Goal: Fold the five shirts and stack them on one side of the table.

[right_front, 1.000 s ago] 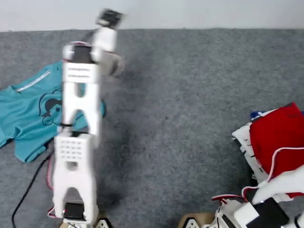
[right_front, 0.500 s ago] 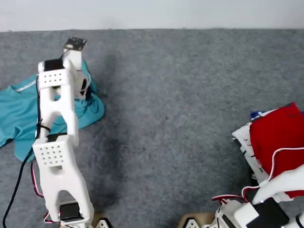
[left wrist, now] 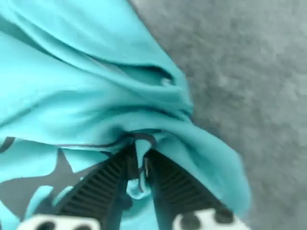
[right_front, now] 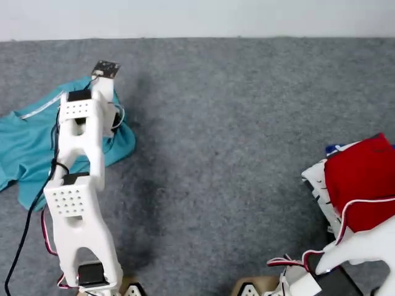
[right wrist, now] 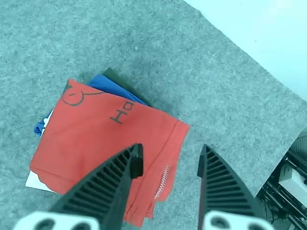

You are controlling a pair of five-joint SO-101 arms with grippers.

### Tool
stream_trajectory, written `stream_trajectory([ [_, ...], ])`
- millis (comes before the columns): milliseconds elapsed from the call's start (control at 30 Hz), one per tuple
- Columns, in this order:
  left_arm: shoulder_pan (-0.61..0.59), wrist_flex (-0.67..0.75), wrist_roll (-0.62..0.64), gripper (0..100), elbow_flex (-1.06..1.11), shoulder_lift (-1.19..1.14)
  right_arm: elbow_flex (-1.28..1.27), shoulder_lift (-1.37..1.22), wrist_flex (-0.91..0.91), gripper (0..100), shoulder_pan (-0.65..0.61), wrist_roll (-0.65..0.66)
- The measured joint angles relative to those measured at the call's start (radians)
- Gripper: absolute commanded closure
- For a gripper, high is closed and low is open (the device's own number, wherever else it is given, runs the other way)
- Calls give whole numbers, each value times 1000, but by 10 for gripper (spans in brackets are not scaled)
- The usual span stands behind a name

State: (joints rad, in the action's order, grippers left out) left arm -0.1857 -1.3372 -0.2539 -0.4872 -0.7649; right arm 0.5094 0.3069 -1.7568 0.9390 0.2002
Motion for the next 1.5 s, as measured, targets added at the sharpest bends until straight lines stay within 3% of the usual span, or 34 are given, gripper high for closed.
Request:
stream_trajectory([
  [200, 186, -318, 5, 988, -319, 0, 0, 8, 0, 801, 0, 0],
  [333, 359, -387, 0, 988, -453, 18, 0, 31, 0, 801, 0, 0],
  [500, 535, -397, 5, 988, -404, 132, 0, 37, 0, 801, 2, 0],
  [800, 815, -397, -135, 988, -110, 568, 0, 37, 0, 801, 2, 0],
  [967, 825, -397, -213, 988, 117, 872, 0, 37, 0, 801, 2, 0],
  [1167, 732, -350, -299, 987, 440, 1165, -25, 37, 0, 798, -43, 0],
  [1333, 686, -167, -301, 947, 709, 1220, -157, 37, 0, 798, -222, 17],
  [1500, 657, 26, -305, 872, 890, 1223, -350, 37, 0, 799, -496, 141],
])
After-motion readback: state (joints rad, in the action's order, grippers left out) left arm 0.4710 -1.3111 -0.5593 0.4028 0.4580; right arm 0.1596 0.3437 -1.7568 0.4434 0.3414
